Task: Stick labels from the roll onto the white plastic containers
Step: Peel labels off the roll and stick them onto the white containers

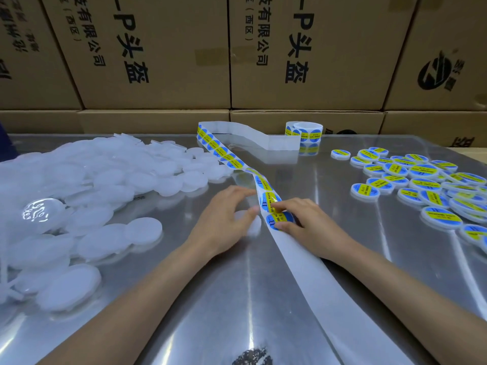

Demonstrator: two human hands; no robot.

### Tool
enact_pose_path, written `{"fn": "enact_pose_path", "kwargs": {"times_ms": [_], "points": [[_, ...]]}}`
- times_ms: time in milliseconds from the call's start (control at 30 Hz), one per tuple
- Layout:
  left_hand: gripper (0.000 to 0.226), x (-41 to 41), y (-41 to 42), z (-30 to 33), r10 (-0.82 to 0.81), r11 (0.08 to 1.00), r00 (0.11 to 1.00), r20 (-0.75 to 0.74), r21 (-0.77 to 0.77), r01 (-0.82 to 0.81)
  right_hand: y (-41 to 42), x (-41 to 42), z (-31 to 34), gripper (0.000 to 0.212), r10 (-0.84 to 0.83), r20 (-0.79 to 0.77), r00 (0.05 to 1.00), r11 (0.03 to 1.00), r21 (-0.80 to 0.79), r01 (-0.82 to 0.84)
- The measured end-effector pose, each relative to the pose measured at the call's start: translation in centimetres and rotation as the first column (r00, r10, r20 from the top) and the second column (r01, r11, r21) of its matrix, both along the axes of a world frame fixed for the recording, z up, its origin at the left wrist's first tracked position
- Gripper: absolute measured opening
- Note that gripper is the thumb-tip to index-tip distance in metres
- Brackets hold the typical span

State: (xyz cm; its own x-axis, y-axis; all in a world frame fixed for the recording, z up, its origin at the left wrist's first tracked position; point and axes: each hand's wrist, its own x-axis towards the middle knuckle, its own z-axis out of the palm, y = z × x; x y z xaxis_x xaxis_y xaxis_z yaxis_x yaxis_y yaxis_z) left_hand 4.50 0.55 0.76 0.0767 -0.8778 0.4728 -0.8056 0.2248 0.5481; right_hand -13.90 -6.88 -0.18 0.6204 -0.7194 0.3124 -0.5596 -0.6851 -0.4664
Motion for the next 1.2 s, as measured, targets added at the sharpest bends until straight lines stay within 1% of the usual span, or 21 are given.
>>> {"fn": "enact_pose_path", "kwargs": {"times_ms": [67,100,167,233,267,367,433,533,667,733,800,833,967,1000,1033,1067,1133,1167,1200], "points": [[0.048,-0.7,-0.1,-0.4,-0.1,0.994,0.989,0.111,0.065,0.093,0.0,0.0,0.0,0.041,0.02,0.013,1.0,1.0,0.018,-0.02],[0.056,-1.0,-0.3,-0.6,-0.116,0.987,0.981,0.156,0.126,0.097,0.0,0.0,0.0,0.04,0.036,0.032,0.999,0.999,0.038,-0.037],[0.065,-1.0,-0.7,-1.1,-0.1,0.971,0.977,0.19,0.233,0.054,0.1,0.0,0.1,0.039,0.065,0.11,0.992,0.992,0.096,-0.076],[0.064,-0.9,-1.0,-1.3,-0.081,0.966,0.978,0.191,0.256,0.03,0.1,0.0,0.3,0.037,0.061,0.167,0.984,0.989,0.12,-0.082],[0.062,-0.9,-1.0,-1.3,-0.077,0.968,0.979,0.187,0.25,0.029,0.0,0.0,0.3,0.037,0.056,0.154,0.986,0.992,0.103,-0.072],[0.053,-0.9,-0.8,-1.2,-0.088,0.972,0.987,0.133,0.227,0.055,-0.3,0.0,0.1,0.038,0.04,0.048,0.998,0.998,0.037,-0.042],[0.046,-0.9,-0.7,-1.1,-0.09,0.975,0.992,0.091,0.213,0.068,-0.3,0.0,0.0,0.036,0.022,0.035,0.999,1.0,0.021,-0.023],[0.043,-0.9,-0.7,-1.0,-0.092,0.975,0.993,0.077,0.212,0.074,-0.1,0.0,0.1,0.03,0.002,0.076,0.997,1.0,0.004,-0.003],[0.044,-0.9,-0.7,-1.0,-0.092,0.971,0.99,0.107,0.231,0.065,0.4,-0.2,0.3,0.023,-0.007,0.117,0.993,1.0,-0.013,0.009],[0.046,-0.9,-0.6,-1.0,-0.085,0.967,0.989,0.121,0.251,0.052,0.6,-0.3,0.5,0.018,-0.007,0.13,0.991,0.999,-0.049,0.014],[0.045,-0.9,-0.6,-0.9,-0.094,0.965,0.986,0.137,0.256,0.056,0.9,-0.2,1.0,0.01,0.005,0.178,0.984,0.997,-0.08,0.01],[0.046,-0.9,-0.5,-0.8,-0.103,0.965,0.983,0.15,0.254,0.063,1.1,-0.2,1.2,0.013,0.008,0.222,0.975,0.997,-0.074,0.009],[0.059,-0.8,-0.3,-0.5,-0.134,0.946,0.97,0.203,0.318,0.064,2.0,-0.3,2.2,0.052,-0.021,0.392,0.92,0.999,0.049,0.002],[0.062,-0.8,-0.2,-0.5,-0.145,0.939,0.967,0.21,0.337,0.067,2.2,-0.4,2.4,0.057,-0.044,0.433,0.9,0.995,0.103,-0.001],[0.062,-0.7,-0.1,-0.5,-0.157,0.933,0.966,0.205,0.351,0.077,2.3,-0.5,2.6,0.055,-0.068,0.487,0.871,0.986,0.167,-0.017],[0.061,-0.7,0.0,-0.5,-0.168,0.93,0.969,0.179,0.354,0.096,2.4,-0.5,2.8,0.05,-0.089,0.548,0.832,0.971,0.232,-0.049],[0.061,-0.5,0.2,-0.2,-0.18,0.937,0.981,0.076,0.316,0.147,2.6,-0.4,3.1,0.038,-0.122,0.646,0.754,0.932,0.336,-0.137],[0.065,-0.3,0.3,-0.1,-0.18,0.946,0.983,0.034,0.28,0.164,2.6,-0.4,3.2,0.033,-0.134,0.667,0.733,0.914,0.369,-0.17],[0.07,-0.1,0.4,0.0,-0.176,0.954,0.984,0.029,0.251,0.163,2.6,-0.4,3.2,0.027,-0.142,0.671,0.728,0.9,0.393,-0.187]]}}
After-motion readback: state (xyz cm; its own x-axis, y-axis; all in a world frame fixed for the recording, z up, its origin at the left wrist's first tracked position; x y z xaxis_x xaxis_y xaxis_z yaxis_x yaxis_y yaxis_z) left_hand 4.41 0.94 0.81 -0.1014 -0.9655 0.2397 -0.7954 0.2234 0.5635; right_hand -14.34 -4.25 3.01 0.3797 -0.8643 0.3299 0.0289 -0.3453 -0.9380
